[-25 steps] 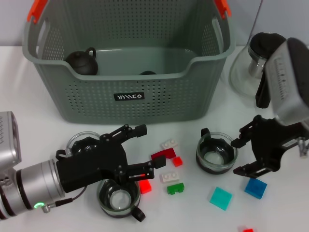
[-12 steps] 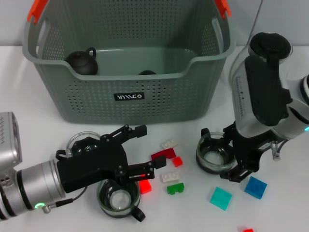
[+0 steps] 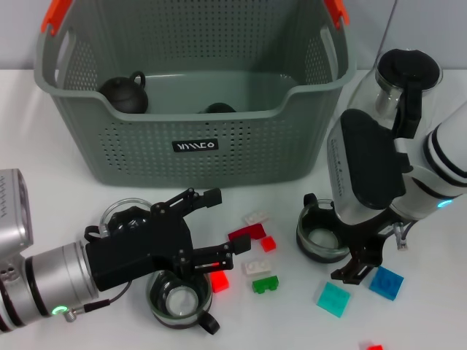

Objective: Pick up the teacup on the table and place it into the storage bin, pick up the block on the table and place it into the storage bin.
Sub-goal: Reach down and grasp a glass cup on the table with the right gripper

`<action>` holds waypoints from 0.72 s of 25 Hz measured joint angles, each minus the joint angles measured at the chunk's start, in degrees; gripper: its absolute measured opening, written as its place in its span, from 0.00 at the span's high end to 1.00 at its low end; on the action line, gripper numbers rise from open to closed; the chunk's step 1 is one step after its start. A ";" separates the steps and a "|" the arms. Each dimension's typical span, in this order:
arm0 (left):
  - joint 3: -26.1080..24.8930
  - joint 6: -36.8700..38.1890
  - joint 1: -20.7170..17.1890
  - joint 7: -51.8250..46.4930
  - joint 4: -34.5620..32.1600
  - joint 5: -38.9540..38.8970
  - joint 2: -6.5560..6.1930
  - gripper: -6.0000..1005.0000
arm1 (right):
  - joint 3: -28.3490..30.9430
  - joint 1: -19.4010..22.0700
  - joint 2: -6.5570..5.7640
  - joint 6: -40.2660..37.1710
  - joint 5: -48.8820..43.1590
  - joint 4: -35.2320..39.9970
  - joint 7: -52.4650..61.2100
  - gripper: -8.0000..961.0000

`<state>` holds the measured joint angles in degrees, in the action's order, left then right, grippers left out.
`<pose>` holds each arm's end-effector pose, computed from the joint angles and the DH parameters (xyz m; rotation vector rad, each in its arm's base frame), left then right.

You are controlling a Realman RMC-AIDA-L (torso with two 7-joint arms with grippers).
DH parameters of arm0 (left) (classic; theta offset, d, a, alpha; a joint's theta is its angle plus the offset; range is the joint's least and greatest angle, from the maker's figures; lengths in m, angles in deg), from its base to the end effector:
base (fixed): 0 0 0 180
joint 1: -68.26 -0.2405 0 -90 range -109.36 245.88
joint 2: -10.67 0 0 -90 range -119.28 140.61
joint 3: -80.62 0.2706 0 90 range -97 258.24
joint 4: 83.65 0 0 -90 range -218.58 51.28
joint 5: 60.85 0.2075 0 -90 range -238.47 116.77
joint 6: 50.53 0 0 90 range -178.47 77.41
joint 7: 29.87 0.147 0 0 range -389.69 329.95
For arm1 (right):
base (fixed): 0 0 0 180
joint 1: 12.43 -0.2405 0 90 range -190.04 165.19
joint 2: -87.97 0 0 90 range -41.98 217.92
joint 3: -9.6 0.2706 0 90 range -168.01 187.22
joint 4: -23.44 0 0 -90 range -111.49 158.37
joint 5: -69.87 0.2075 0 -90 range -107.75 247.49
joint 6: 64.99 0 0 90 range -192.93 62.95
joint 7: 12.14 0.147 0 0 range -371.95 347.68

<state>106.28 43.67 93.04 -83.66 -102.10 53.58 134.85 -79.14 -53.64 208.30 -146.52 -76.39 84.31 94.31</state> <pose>-0.2792 0.2637 -0.0714 -2.5584 -0.5920 -1.0893 0.1930 0.3592 -0.0728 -2.9912 -0.1065 -0.7575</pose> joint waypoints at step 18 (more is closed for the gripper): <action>0.00 0.15 -0.78 0.34 0.00 0.00 0.09 0.05 | -3.97 0.25 0.16 2.45 -0.29 -0.42 1.02 0.35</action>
<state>106.28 43.82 92.27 -83.32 -102.10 53.58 134.95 -83.11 -53.39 208.46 -144.07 -76.68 83.89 95.33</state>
